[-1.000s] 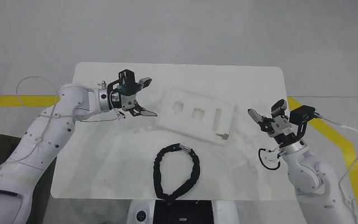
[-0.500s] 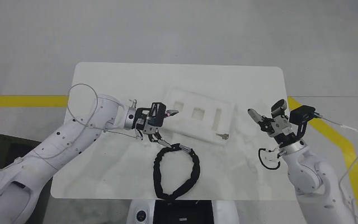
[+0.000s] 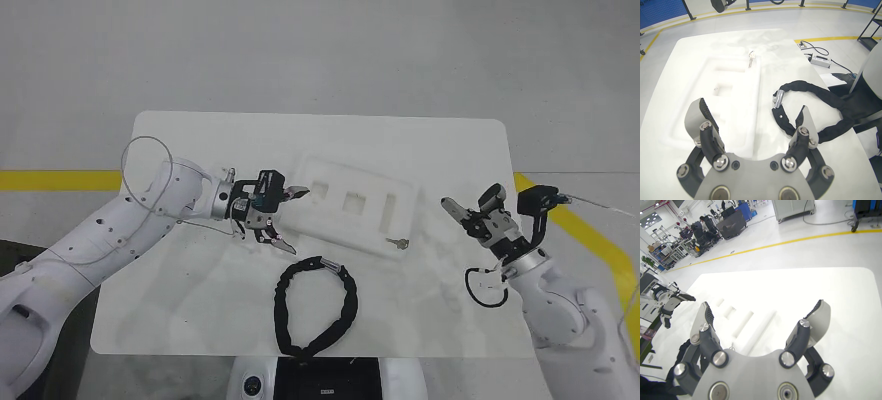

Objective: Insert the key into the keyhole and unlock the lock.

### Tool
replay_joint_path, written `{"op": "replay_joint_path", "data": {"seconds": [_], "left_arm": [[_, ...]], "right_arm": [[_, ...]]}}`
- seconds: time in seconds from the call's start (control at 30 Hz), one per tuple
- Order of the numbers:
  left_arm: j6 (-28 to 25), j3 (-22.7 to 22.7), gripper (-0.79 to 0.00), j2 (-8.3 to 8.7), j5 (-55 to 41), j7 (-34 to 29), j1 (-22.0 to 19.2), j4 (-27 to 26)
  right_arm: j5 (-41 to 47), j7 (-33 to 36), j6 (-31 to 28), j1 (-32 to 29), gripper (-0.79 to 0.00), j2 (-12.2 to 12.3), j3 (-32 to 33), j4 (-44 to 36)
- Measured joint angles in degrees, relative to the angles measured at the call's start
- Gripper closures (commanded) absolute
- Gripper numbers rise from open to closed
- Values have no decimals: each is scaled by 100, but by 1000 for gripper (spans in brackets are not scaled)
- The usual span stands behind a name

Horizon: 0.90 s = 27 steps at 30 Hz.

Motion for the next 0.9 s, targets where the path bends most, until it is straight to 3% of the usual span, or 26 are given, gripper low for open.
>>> {"op": "replay_joint_path", "data": {"seconds": [0.2,0.5,0.9], "left_arm": [[0,-2,-785,0,1,-5,3,-3],[0,-2,-785,0,2,-5,3,-3],[0,-2,-785,0,2,-5,3,-3]], "right_arm": [[1394,1684,528,118,-785,45,171,-257],[2832,3494,1452,519,-785,95,26,-63],[2797,3943,1603,880,-785,108,-560,360]]}}
